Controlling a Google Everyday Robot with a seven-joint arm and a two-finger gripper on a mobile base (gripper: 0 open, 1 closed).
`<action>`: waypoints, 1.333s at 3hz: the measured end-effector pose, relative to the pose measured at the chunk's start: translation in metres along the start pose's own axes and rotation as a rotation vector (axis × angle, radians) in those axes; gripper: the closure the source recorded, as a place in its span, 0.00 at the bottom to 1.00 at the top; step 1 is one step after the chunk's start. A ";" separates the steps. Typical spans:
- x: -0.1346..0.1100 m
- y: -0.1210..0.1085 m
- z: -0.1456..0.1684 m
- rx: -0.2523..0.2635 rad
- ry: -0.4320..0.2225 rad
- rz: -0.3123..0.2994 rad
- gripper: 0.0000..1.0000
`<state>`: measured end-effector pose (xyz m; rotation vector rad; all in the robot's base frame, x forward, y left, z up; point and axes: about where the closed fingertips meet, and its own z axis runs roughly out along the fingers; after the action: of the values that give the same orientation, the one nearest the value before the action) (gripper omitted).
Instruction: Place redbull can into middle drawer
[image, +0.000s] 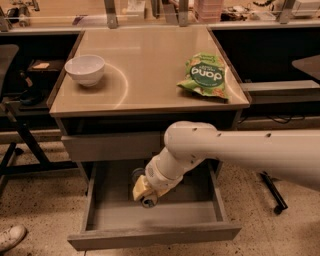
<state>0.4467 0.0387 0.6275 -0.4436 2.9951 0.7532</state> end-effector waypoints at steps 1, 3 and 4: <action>0.002 -0.011 0.045 -0.072 -0.035 0.090 1.00; 0.000 -0.023 0.091 -0.146 -0.053 0.159 1.00; -0.002 -0.026 0.099 -0.148 -0.056 0.176 1.00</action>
Offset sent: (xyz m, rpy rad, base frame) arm 0.0068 0.0315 -0.1295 0.2240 0.0971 -0.2141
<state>0.4508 0.0640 0.5280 -0.1591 2.9664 0.9870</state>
